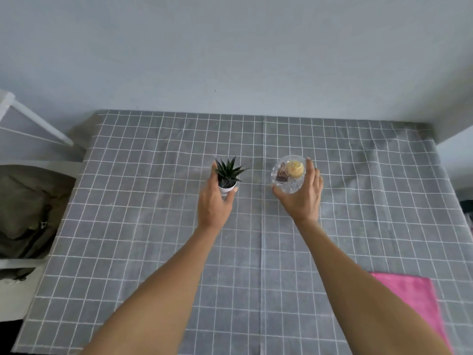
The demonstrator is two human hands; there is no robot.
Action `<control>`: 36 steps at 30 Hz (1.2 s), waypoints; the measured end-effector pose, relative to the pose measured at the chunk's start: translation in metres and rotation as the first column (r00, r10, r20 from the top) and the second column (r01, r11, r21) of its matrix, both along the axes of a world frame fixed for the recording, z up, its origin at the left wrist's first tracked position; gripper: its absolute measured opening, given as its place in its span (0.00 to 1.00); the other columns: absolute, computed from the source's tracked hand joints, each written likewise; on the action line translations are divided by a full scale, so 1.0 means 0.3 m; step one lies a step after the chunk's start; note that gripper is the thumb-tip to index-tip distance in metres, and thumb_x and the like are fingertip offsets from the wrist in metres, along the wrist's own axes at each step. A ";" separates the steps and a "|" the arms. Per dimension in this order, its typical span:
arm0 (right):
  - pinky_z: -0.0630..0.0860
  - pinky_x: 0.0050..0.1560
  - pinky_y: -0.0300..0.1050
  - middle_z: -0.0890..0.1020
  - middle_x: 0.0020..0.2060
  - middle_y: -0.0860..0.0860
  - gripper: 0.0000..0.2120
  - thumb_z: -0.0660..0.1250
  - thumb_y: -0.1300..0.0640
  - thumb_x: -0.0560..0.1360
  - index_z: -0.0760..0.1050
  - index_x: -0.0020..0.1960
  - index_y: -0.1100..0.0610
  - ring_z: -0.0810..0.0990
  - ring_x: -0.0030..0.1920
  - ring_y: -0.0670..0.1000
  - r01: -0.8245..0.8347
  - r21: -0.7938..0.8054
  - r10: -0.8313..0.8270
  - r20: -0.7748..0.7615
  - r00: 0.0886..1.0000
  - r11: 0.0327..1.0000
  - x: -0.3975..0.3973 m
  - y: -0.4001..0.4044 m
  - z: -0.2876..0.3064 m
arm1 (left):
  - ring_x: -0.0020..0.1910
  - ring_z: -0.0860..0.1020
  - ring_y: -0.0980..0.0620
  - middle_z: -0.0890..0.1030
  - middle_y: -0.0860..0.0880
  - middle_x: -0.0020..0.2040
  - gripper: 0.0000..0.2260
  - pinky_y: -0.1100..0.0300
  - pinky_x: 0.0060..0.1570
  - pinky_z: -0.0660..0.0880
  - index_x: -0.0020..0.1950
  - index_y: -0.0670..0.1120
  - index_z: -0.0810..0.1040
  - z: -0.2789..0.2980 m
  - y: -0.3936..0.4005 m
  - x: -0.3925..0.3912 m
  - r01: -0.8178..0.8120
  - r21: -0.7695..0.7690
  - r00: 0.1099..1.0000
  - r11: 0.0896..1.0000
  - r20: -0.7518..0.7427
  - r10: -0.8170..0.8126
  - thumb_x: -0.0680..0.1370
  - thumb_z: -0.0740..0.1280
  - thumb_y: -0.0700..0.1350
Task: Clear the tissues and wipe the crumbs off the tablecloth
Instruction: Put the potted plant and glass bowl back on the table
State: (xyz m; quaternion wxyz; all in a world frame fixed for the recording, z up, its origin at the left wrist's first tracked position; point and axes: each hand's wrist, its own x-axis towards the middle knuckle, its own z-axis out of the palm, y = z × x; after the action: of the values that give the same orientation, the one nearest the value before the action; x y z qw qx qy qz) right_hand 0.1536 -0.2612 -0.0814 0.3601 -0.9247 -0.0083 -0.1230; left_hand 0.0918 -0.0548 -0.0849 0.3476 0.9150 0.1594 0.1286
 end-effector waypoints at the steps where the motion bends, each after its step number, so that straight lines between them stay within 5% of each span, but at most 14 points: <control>1: 0.63 0.67 0.53 0.72 0.60 0.58 0.48 0.78 0.47 0.61 0.59 0.73 0.59 0.70 0.61 0.60 -0.004 0.001 0.004 -0.003 1.000 1.000 0.019 -0.001 -0.003 | 0.54 0.78 0.49 0.79 0.50 0.60 0.30 0.54 0.52 0.77 0.73 0.44 0.65 -0.002 -0.014 0.024 -0.007 -0.006 1.000 1.000 0.014 0.007 0.75 0.69 0.52; 11: 0.63 0.68 0.63 0.71 0.63 0.61 0.48 0.77 0.45 0.63 0.57 0.74 0.58 0.69 0.65 0.63 -0.023 0.016 0.024 -0.033 0.999 1.000 0.202 0.027 -0.031 | 0.57 0.78 0.48 0.78 0.47 0.61 0.29 0.54 0.54 0.77 0.72 0.41 0.66 -0.023 -0.076 0.256 -0.013 0.006 0.997 1.000 0.082 0.012 0.75 0.69 0.52; 17: 0.52 0.72 0.54 0.67 0.68 0.61 0.50 0.77 0.43 0.63 0.54 0.75 0.55 0.62 0.70 0.63 -0.024 0.046 0.029 -0.106 0.994 0.999 0.222 0.033 -0.055 | 0.57 0.78 0.48 0.78 0.47 0.60 0.29 0.53 0.53 0.77 0.71 0.41 0.66 -0.057 -0.076 0.298 -0.029 0.003 0.997 1.000 0.070 0.029 0.75 0.69 0.51; 23: 0.54 0.72 0.57 0.59 0.74 0.61 0.52 0.75 0.40 0.65 0.48 0.77 0.53 0.55 0.74 0.62 -0.008 0.039 0.016 -0.191 0.981 0.999 0.183 0.038 -0.066 | 0.57 0.78 0.46 0.78 0.46 0.61 0.29 0.51 0.51 0.78 0.72 0.41 0.65 -0.068 -0.111 0.297 -0.024 -0.030 0.998 0.999 0.053 0.025 0.76 0.67 0.53; 36: 0.55 0.74 0.55 0.53 0.75 0.65 0.51 0.65 0.31 0.68 0.40 0.77 0.52 0.53 0.76 0.62 -0.075 -0.171 0.029 -0.259 0.965 0.982 0.146 0.004 -0.040 | 0.53 0.80 0.43 0.80 0.43 0.58 0.25 0.49 0.47 0.78 0.70 0.40 0.67 -0.048 -0.095 0.262 0.042 -0.051 0.999 0.998 0.029 -0.040 0.76 0.69 0.48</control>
State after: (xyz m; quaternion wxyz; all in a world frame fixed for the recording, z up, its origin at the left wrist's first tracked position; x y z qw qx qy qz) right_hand 0.1974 -0.2600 -0.0935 0.2765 -0.9610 0.0027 0.0078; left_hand 0.1705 -0.0832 -0.0994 0.3761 0.9068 0.1390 0.1303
